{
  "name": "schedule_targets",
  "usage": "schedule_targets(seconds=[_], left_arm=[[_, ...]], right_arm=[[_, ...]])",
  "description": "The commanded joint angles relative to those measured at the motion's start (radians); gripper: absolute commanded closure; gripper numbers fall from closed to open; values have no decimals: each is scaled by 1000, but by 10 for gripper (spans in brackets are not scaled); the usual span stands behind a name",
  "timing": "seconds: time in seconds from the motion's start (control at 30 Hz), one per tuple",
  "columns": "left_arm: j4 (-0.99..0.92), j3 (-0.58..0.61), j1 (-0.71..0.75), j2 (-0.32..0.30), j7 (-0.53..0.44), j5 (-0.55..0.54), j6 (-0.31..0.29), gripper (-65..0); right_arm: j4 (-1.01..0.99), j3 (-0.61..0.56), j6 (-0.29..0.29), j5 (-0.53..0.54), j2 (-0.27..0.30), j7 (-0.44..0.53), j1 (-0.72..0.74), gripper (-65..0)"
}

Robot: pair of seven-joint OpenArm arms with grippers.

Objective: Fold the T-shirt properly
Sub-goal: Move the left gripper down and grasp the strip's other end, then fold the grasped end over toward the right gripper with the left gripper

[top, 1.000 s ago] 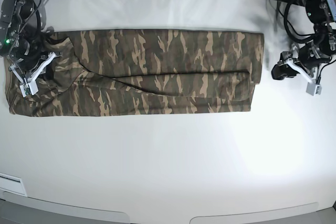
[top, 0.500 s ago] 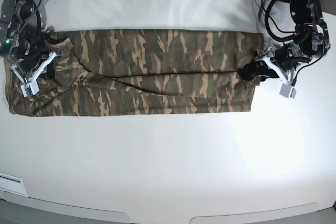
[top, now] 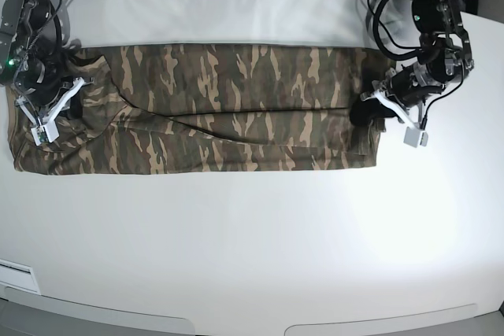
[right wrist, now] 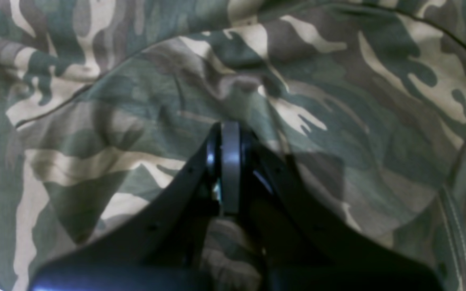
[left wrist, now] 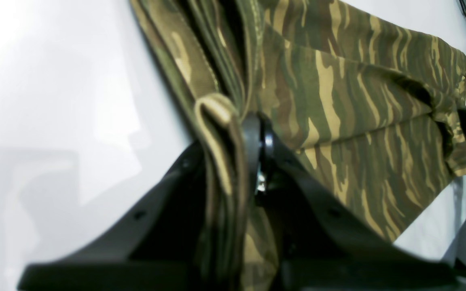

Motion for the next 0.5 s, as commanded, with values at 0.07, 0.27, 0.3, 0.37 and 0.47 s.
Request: schedule_targets(seconds=[0.07,0.27,0.3,0.37,0.47], left_arm=[[2,-23,-27,-9,22,70,19,0],[2,-71,-55,-38,31,6,-21,0],[2,-71,-55,-42,39,-64,-69,0],[2,-70,-55,-40,74,-215,-175,0],[2,-71,-54,-36,146,-421,-297,0]], right_arm=[[21,6,20,23,22,5,11,0],[29,6,19,26,22,-14,8,0],[29,6,18,26,22,-14,8,0],[29,6,19,26,22,-13,8,0],[29,6,19,26,19,-11,8,0]])
